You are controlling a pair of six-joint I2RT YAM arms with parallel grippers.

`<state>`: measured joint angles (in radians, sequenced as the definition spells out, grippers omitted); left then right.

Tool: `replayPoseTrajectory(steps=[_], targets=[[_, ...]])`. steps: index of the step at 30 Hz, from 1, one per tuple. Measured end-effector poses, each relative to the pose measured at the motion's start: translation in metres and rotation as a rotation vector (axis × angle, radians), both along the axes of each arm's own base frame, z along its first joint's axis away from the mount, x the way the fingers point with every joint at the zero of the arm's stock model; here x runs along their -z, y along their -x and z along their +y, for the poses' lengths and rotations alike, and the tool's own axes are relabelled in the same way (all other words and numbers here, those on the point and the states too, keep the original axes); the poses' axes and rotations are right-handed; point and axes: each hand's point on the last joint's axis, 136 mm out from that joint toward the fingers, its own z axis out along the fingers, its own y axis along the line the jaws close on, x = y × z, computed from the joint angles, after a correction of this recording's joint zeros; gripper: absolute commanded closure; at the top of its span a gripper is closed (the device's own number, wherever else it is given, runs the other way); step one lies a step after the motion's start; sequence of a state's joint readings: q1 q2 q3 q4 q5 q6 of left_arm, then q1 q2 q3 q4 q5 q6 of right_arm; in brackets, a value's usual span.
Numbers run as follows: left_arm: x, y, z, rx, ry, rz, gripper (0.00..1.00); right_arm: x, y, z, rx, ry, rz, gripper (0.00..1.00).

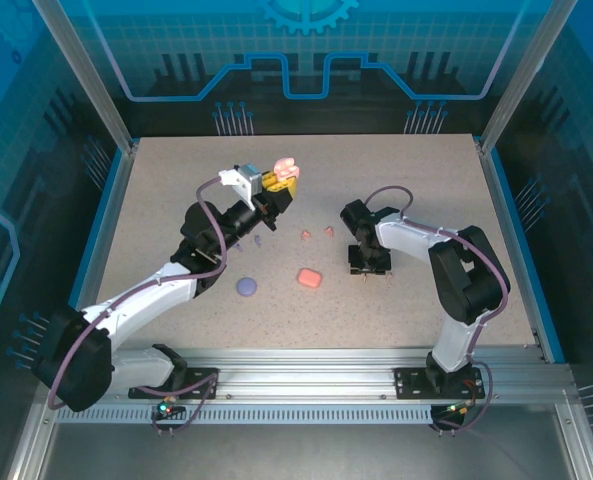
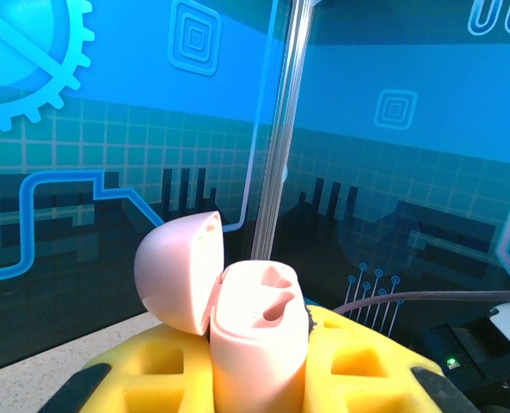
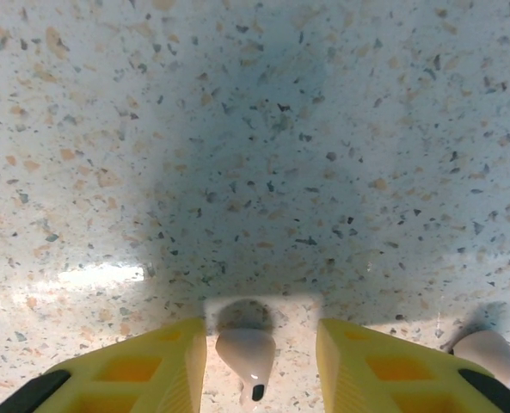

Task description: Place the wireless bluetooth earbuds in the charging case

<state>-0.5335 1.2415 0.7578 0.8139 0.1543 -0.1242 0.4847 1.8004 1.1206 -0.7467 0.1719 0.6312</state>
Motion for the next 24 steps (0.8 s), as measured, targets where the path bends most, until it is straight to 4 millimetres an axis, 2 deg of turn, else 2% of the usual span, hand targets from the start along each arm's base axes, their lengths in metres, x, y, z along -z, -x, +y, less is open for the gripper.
replayPoseTrajectory(steps=[6,24], targets=[[-0.0005,0.0002,-0.0007,0.003,-0.001,0.001,1.0,0.0,-0.001,0.0021,-0.003,-0.011,-0.003,0.66],[-0.0005,0.0021,-0.0044,0.016,-0.006,0.006,1.0,0.0051,0.0025,0.0036,-0.006,-0.025,0.004,0.67]])
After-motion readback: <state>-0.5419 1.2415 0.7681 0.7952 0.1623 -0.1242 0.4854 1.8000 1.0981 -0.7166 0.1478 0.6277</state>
